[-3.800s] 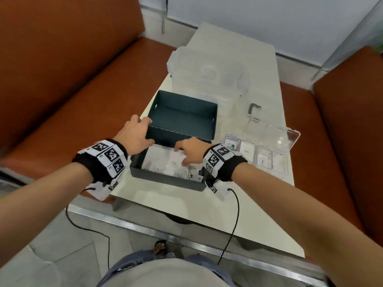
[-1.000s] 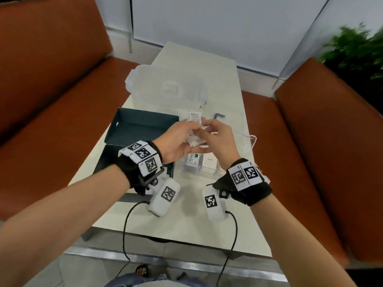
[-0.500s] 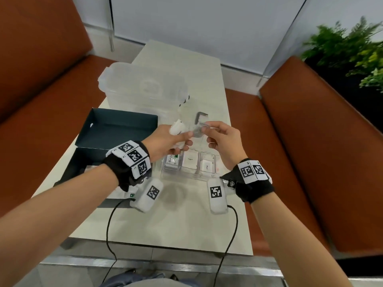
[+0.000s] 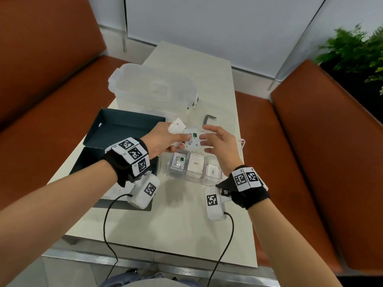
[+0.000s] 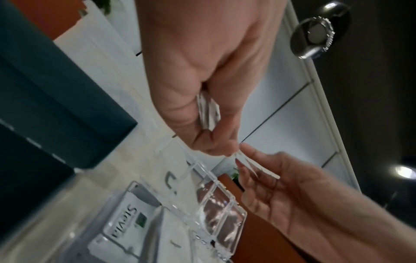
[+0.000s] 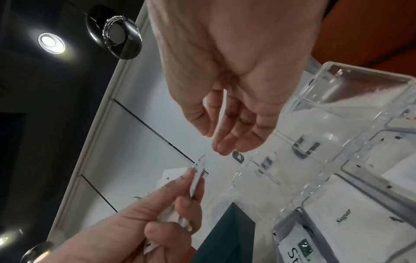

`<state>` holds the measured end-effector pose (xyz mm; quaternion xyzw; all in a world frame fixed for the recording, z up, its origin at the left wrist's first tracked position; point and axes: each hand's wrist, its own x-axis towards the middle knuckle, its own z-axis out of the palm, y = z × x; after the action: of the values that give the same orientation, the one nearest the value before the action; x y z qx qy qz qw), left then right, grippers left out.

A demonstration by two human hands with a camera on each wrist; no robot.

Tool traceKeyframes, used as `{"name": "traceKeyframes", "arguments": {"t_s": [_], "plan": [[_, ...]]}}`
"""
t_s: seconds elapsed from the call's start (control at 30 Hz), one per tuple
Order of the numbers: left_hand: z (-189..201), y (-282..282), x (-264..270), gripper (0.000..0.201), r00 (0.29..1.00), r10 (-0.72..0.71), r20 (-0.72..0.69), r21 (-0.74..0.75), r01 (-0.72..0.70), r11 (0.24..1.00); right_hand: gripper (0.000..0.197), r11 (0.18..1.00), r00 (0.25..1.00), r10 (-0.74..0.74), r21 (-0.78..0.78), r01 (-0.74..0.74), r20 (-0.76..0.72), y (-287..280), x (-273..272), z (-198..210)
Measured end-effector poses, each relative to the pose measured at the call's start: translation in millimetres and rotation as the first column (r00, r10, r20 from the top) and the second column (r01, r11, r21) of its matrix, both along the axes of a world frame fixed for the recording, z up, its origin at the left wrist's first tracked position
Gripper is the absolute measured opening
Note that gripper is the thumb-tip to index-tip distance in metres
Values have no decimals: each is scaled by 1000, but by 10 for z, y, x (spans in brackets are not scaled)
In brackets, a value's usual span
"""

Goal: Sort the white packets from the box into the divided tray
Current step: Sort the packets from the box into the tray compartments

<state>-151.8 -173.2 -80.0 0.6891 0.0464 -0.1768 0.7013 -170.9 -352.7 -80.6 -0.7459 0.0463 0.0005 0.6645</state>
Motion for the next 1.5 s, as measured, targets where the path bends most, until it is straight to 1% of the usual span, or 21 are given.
{"name": "traceKeyframes", "arguments": {"t_s": [0.07,0.13,0.23,0.3,0.37,0.47,0.6,0.77,0.87,0.97,1.0,1.07,1.13,1.2,1.27,1.3,1.37,1.4,1.5], "plan": [[-11,22,9,24,996,-64,60,87,58,994,24,997,999,35,-61,-37,-27,47,53,-20],[-26,40,23,23,993,-80,92,136,67,988,23,991,997,63,-116,-67,-34,89,99,-64],[-50,97,66,15,994,3,109,187,-24,982,21,986,996,-40,-165,25,-86,115,189,-184],[-68,143,89,12,993,48,112,211,-71,975,22,967,984,-99,-246,61,-145,133,226,-293],[-83,179,92,12,993,49,107,219,-71,973,21,945,977,-92,-325,26,-190,175,241,-403],[-97,215,87,14,994,43,96,209,-62,976,19,918,977,-67,-396,-19,-202,258,241,-517],[-106,235,85,14,995,52,84,198,-68,978,17,892,981,-50,-449,-41,-188,355,264,-575],[-103,245,62,19,996,60,60,181,-70,981,16,812,992,-6,-580,-70,-127,453,277,-627],[-86,249,39,26,997,77,23,131,-79,988,17,732,993,35,-673,-105,-117,501,284,-643],[-64,252,18,30,997,73,-34,42,-72,997,12,644,990,87,-752,-139,-109,519,239,-665],[-51,256,15,30,995,67,-78,-9,-68,998,10,607,988,106,-779,-156,-115,527,217,-674],[-18,256,6,27,981,46,-190,-163,-78,984,12,526,982,143,-831,-184,-127,546,183,-694],[8,252,1,23,960,44,-276,-314,-133,940,16,491,977,174,-849,-196,-124,555,167,-694],[19,254,-2,21,947,40,-317,-429,-181,885,17,518,980,177,-838,-171,-90,538,171,-667],[24,245,1,26,942,17,-335,-495,-191,848,16,589,987,159,-802,-101,-8,490,183,-594],[26,235,3,28,944,5,-331,-502,-180,846,16,638,988,143,-768,-51,53,461,186,-539],[27,208,0,30,957,-16,-290,-474,-129,871,14,745,982,81,-664,55,172,402,171,-405],[21,194,-2,30,965,-29,-260,-459,-97,883,13,787,977,42,-610,98,211,373,159,-342],[-21,141,-28,29,980,-71,-186,-437,-18,899,14,855,967,-42,-492,164,250,298,122,-194]]}}
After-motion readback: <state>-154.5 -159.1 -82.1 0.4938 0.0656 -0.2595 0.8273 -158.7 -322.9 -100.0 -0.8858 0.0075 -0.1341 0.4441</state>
